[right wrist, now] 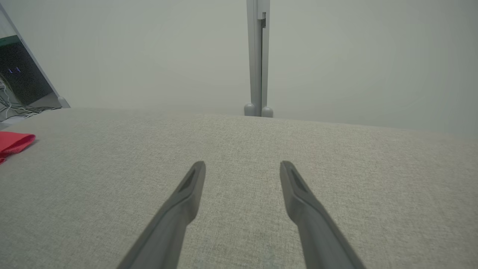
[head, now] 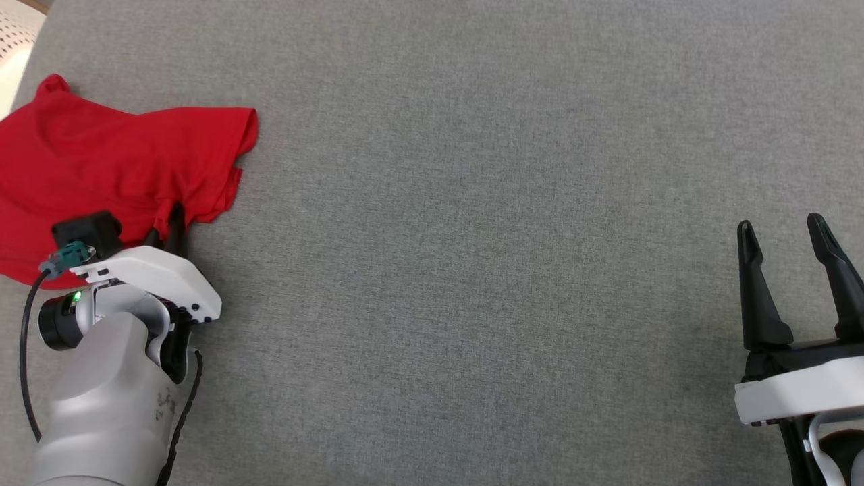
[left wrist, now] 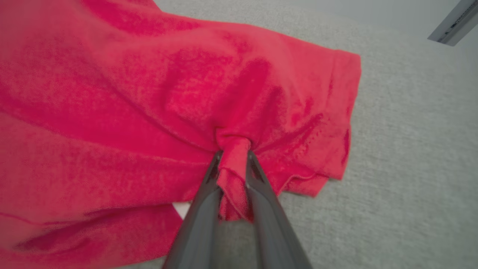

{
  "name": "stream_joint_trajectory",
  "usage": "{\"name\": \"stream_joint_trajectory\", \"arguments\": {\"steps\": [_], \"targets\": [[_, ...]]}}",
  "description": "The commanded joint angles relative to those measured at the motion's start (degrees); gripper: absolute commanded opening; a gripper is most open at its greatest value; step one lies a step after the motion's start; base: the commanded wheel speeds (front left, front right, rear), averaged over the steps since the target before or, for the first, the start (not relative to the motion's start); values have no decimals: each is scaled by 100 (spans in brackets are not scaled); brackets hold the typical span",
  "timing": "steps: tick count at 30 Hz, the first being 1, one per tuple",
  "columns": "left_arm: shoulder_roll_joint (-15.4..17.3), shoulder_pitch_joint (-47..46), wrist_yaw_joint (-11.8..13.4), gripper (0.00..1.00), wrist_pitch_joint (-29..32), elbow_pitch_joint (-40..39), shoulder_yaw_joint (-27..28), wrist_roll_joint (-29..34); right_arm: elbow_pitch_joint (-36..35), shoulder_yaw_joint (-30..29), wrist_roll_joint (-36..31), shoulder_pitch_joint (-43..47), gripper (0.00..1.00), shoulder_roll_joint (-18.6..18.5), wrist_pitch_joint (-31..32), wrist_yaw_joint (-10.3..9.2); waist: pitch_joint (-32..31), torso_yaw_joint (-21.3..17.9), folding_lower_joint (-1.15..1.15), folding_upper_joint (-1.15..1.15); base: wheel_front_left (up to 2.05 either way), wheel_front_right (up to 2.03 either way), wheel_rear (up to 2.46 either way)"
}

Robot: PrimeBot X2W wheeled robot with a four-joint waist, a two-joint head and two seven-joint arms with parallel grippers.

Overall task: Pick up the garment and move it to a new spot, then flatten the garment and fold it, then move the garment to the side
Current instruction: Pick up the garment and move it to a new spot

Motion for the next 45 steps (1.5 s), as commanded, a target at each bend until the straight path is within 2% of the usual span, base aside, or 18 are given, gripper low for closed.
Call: {"name": "stream_joint_trajectory", "arguments": {"steps": [1,5,9,15,21,24,28,34,40,45], "targets": [[-17,76,36,0,-31,-3,-44,99,39,-18,-16,-7,100,7,-54,-2,-136,63,0,0,0,0,0],[176,161,185,0,-89,-903,122,318,141,-60,-59,45,100,-5,-105,-2,-453,138,0,0,0,0,0],[180,681,364,0,-80,-2159,384,613,267,-36,42,124,100,43,-181,-2,-873,138,0,0,0,0,0],[117,1614,503,0,-82,-4045,509,1093,410,17,177,286,100,108,-293,-2,-1466,-7,0,0,0,0,0],[-113,2649,567,0,-54,-5629,253,1291,394,108,258,360,100,136,-276,-2,-1621,-339,0,0,0,0,0],[-206,2989,485,0,96,-6144,-27,1294,344,114,308,341,100,152,-282,-2,-1535,-585,0,0,0,0,0],[-375,3158,345,0,342,-6552,-473,1233,318,142,325,264,100,162,-323,-1,-1333,-1052,0,0,0,0,0],[-512,2776,135,0,584,-6644,-1147,1237,349,210,422,142,100,175,-462,-2,-849,-1999,0,0,0,0,0],[-605,2350,10,0,703,-6384,-2014,1226,537,236,676,122,100,182,-770,-2,-387,-2919,0,0,0,0,0],[-632,2165,-27,0,847,-5857,-2478,1194,728,260,880,176,100,181,-1036,-1,-90,-3278,0,0,0,0,0]]}}
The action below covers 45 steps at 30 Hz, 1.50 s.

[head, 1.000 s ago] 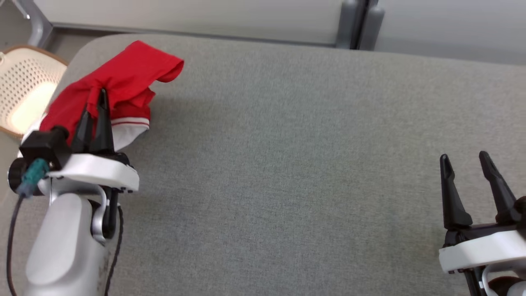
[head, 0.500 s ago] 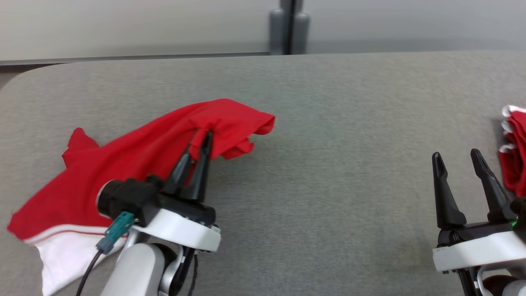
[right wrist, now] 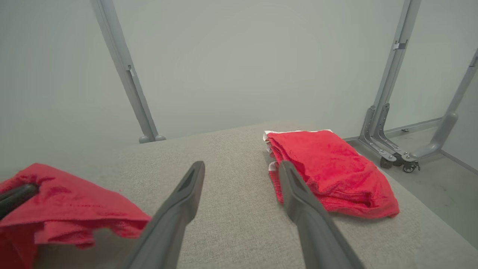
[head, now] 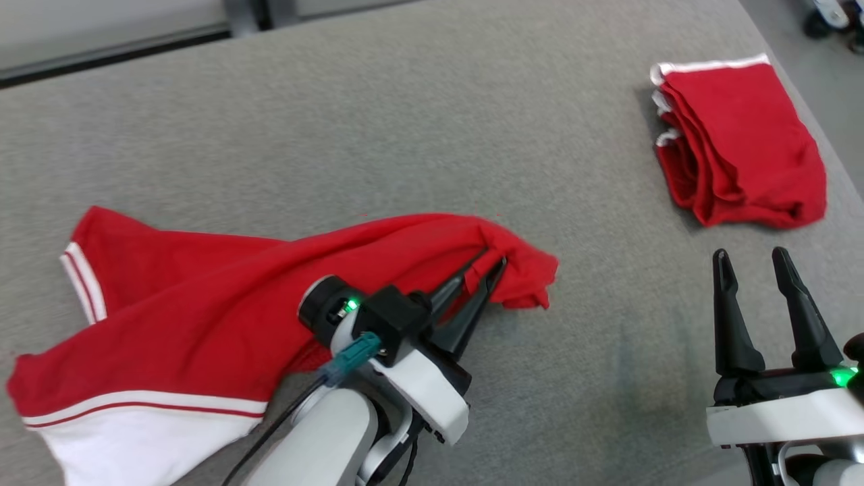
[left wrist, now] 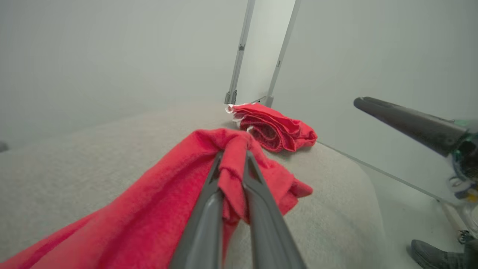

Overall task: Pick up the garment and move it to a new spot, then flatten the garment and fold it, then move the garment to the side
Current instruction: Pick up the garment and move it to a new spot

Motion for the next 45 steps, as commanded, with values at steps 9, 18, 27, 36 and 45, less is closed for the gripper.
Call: {"name": "stream_joint_trajectory", "arguments": {"steps": [9,18,27,36,45], "targets": [[145,-255,-89,100,-175,227,-572,-18,294,0,74,-162,100,0,-246,-2,362,-112,0,0,0,0,0],[522,-108,246,100,-719,-620,-165,-275,291,-112,-216,-173,100,-5,-8,-2,-253,531,0,0,0,0,0],[1029,414,1023,100,-884,-498,1403,-867,73,-243,-333,37,100,-4,316,-2,-760,1020,0,0,0,0,0],[1568,1352,1278,100,-927,-400,2436,-1165,-210,-301,-387,306,100,-3,565,-2,-1190,1403,0,0,0,0,0],[1803,2196,1317,100,-753,-803,2468,-1201,-181,-295,-367,628,100,-4,743,-2,-1702,1592,0,0,0,0,0]]}}
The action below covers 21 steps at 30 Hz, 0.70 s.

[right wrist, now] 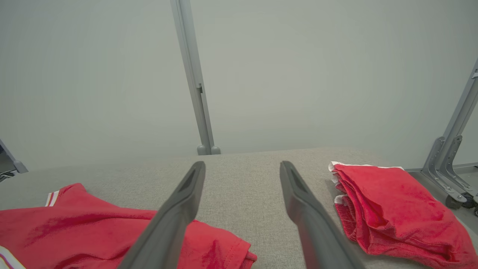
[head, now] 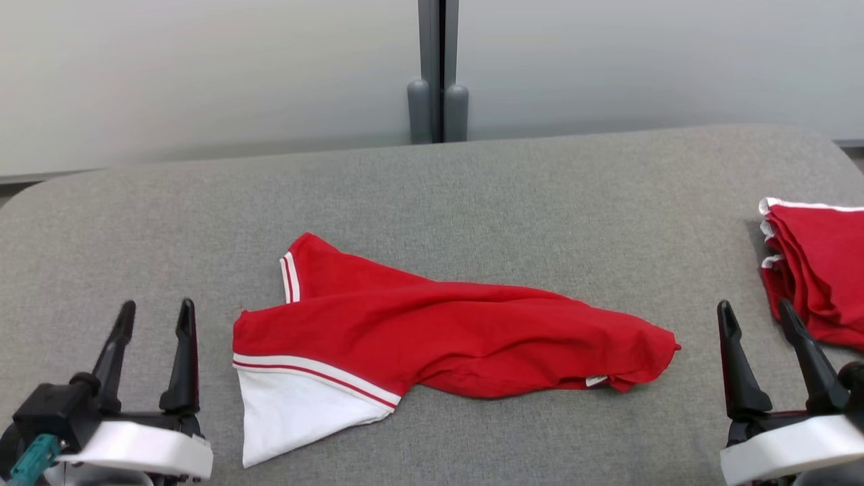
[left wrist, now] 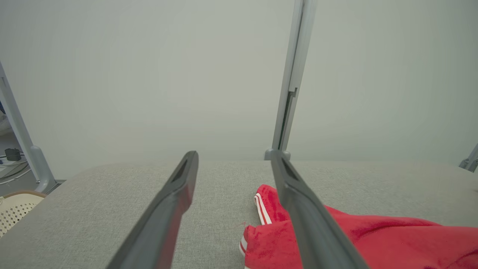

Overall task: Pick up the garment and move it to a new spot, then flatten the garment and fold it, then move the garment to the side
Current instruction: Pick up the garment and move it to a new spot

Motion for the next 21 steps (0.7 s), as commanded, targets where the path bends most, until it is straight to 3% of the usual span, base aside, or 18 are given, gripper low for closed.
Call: {"name": "stream_joint_trajectory", "arguments": {"steps": [1,8,21], "targets": [[54,170,-3,100,52,-64,-29,-26,6,-11,-19,129,100,-12,42,-2,-214,64,0,0,0,0,0],[143,611,129,100,211,-308,-91,13,-43,0,77,440,100,-43,165,-2,-561,52,0,0,0,0,0],[222,702,263,100,346,-569,-170,120,-194,-62,105,530,100,-65,218,-2,-568,89,0,0,0,0,0]]}}
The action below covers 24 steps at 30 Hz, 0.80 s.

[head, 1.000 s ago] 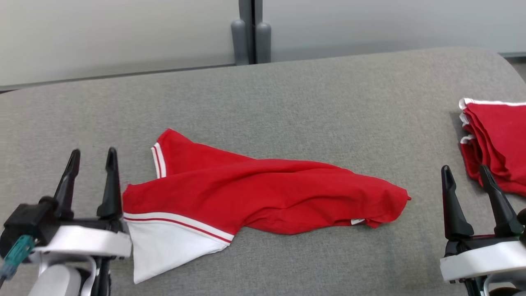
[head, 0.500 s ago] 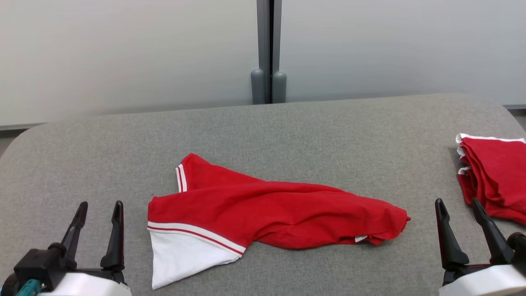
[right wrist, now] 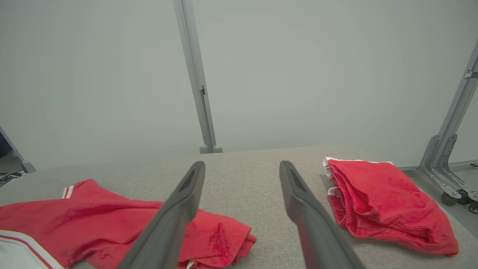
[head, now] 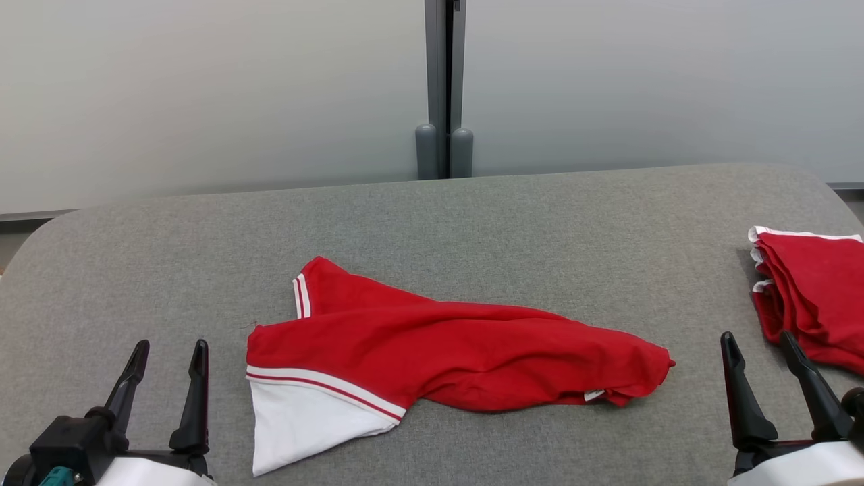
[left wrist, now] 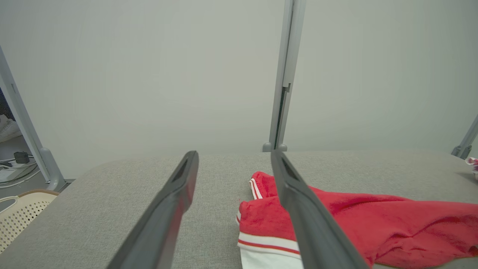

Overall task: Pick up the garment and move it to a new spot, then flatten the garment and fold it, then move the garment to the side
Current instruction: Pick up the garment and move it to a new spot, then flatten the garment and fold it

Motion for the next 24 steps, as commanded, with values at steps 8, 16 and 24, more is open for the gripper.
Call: {"name": "stream_joint_trajectory", "arguments": {"steps": [8,16,24], "targets": [[47,-122,40,100,23,-32,-35,31,-1,-43,3,-11,100,-24,16,-2,53,15,0,0,0,0,0],[26,-554,-81,100,12,-130,-201,157,457,53,81,-78,100,-56,8,-2,586,172,0,0,0,0,0],[-100,-1260,-359,100,-174,88,-388,200,1801,309,295,-595,100,-49,-214,-1,1375,395,0,0,0,0,0]]}}
